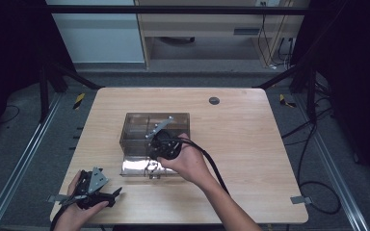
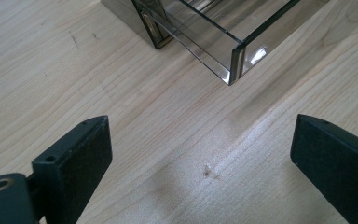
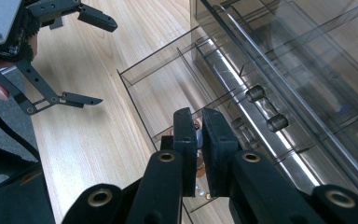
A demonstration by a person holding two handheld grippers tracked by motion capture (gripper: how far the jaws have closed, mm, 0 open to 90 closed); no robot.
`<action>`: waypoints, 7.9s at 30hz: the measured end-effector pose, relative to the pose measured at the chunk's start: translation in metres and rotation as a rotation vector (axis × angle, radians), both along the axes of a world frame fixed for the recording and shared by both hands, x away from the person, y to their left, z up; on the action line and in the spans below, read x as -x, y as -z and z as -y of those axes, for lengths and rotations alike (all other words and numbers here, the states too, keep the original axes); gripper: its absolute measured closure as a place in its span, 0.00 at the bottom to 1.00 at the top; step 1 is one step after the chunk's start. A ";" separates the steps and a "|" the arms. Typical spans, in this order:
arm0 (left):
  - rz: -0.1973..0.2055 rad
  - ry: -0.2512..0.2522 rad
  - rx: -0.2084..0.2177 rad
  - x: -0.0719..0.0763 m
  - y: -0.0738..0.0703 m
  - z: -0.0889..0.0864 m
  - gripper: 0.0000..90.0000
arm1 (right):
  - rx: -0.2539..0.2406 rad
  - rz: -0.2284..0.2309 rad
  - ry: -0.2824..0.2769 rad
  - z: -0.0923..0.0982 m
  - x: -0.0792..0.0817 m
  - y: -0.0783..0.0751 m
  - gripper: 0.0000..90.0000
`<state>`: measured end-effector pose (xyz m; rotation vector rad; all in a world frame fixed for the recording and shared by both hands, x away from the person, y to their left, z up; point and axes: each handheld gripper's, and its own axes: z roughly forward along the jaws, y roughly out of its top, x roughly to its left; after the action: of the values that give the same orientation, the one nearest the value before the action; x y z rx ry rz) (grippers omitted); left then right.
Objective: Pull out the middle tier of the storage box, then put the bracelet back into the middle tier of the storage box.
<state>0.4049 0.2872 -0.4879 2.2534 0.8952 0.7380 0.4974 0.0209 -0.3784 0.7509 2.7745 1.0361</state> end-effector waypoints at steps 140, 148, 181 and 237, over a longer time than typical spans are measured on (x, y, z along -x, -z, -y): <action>0.031 0.000 0.200 -0.066 -0.110 0.015 0.98 | -0.091 0.054 0.108 0.054 0.072 0.057 1.00; 0.026 0.002 0.202 -0.079 -0.115 0.030 0.99 | -0.092 0.060 0.105 0.050 0.076 0.063 1.00; -0.059 -0.001 0.214 -0.126 -0.097 0.062 1.00 | -0.060 0.103 0.119 0.041 0.076 0.083 1.00; -0.073 0.002 0.182 -0.126 -0.089 0.074 0.99 | -0.028 0.122 0.144 0.026 0.063 0.099 1.00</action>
<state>0.5307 0.2128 -0.3993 2.1306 0.9548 0.5529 0.4348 -0.0056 -0.4775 0.8469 2.5673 1.0571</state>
